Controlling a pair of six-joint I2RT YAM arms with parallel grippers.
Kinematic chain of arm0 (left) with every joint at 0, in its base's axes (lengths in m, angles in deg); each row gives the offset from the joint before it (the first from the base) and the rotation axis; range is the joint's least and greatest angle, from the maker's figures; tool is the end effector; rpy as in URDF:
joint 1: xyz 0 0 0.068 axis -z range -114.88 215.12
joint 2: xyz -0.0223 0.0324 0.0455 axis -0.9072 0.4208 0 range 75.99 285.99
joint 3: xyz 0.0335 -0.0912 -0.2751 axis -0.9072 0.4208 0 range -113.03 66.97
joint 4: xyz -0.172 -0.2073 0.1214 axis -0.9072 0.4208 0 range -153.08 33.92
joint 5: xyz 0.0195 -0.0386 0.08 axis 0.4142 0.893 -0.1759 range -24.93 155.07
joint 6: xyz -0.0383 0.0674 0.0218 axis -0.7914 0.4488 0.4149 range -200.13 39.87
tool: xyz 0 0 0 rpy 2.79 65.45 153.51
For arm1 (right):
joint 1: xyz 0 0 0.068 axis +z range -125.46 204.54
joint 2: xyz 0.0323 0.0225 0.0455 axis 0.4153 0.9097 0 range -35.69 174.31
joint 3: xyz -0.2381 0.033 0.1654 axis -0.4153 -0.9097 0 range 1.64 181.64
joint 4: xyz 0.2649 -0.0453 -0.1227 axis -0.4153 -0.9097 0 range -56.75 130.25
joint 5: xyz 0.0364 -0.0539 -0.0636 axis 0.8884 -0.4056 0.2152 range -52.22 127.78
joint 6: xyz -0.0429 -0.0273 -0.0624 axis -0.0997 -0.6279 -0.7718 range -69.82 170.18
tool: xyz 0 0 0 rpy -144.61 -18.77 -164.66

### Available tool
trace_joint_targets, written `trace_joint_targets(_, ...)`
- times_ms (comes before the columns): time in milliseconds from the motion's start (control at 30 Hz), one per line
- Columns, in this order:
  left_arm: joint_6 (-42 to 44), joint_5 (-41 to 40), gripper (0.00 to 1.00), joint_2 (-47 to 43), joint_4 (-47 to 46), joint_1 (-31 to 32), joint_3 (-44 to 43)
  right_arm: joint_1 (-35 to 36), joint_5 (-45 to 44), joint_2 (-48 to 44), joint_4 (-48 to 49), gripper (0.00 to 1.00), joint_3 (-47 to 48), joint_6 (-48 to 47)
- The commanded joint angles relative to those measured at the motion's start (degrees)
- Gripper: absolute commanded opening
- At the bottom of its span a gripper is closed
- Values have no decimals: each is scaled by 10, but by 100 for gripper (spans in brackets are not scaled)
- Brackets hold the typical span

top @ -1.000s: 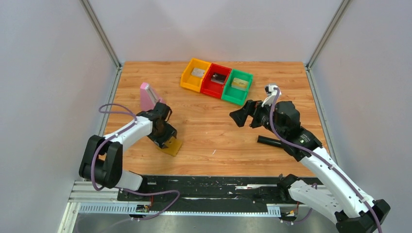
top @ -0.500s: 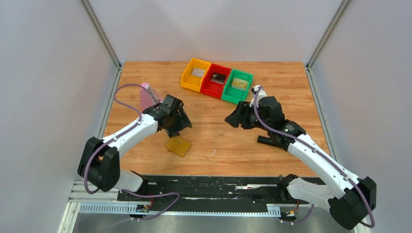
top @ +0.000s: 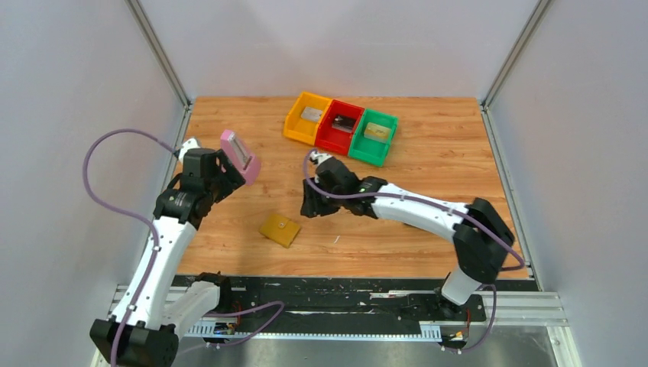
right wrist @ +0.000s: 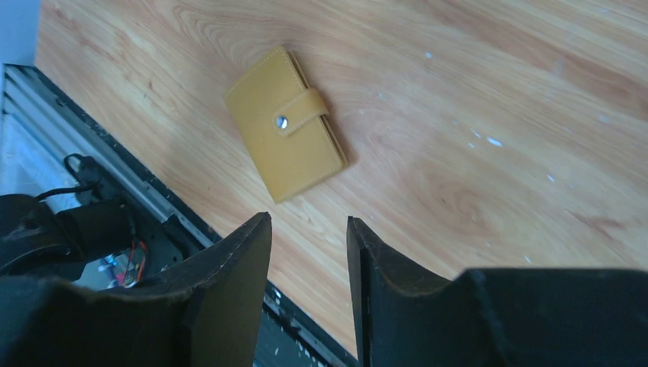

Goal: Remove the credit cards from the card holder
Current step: Open the card holder at the center of the board.

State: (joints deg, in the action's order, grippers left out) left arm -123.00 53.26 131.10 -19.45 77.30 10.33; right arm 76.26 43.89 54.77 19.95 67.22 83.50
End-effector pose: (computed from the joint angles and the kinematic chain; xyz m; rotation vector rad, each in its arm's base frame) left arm 0.2401 -0.0373 0.3182 -0.7100 2.1883 -0.2608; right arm 0.2442 0.3212 0.2317 -0.4572 2.4757 0.8007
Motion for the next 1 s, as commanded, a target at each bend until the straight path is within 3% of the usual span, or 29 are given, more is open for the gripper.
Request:
trace_joint_targets(0,7,-79,85,-37,65,-35,20,52,-83,95,7,42,88,-25)
trace_joint_targets(367,-64,-157,85,-82,101,-52,41,97,-113,235,18,43,207,-90)
trace_joint_targets(967,-100,-169,86,-109,124,-53,60,106,-119,303,-2,43,262,-102)
